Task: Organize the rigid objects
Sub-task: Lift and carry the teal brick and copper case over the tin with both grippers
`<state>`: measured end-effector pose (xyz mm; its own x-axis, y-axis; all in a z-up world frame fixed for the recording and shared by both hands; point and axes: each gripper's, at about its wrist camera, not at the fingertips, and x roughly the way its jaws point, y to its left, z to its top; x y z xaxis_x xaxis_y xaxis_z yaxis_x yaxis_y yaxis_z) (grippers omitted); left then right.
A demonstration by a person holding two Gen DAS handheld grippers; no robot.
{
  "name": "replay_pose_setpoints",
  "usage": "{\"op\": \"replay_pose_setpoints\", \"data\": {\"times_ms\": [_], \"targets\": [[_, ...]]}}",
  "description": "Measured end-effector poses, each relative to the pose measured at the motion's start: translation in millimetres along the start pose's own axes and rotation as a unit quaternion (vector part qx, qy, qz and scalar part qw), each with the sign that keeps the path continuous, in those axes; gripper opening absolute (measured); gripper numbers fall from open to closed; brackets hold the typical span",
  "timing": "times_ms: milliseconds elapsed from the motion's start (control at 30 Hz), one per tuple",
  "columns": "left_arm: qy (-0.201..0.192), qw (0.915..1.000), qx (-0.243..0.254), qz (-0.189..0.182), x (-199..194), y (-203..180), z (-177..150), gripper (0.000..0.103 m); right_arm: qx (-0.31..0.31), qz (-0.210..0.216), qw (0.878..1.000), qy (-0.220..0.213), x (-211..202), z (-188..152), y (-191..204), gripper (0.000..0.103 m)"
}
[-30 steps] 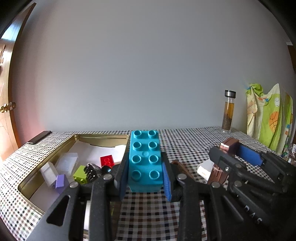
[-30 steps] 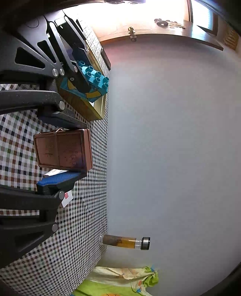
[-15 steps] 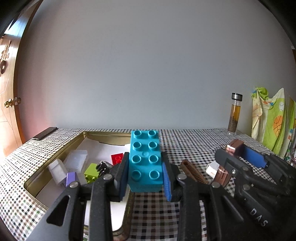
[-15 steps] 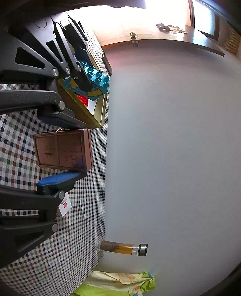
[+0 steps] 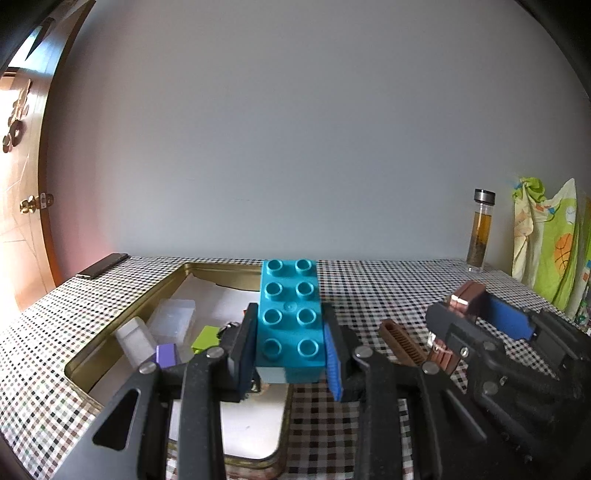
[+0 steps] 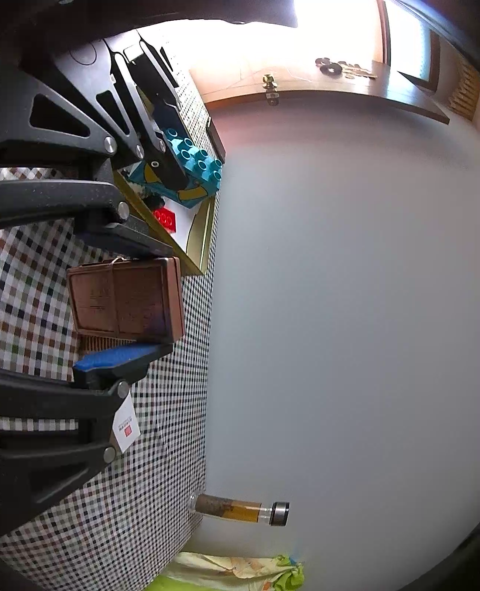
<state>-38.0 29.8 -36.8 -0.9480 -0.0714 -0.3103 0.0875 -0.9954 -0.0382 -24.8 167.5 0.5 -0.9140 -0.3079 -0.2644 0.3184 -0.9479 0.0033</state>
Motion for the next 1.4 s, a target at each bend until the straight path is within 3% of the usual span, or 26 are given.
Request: {"op": "replay_pose_setpoints", "data": {"times_ms": [1400], "targets": [[0.006, 0.9986, -0.011, 0.05, -0.2, 50.4, -2.1, 0.031, -0.021, 0.062, 0.998, 0.001, 7.9, 0.7, 34.3, 0.047]]}}
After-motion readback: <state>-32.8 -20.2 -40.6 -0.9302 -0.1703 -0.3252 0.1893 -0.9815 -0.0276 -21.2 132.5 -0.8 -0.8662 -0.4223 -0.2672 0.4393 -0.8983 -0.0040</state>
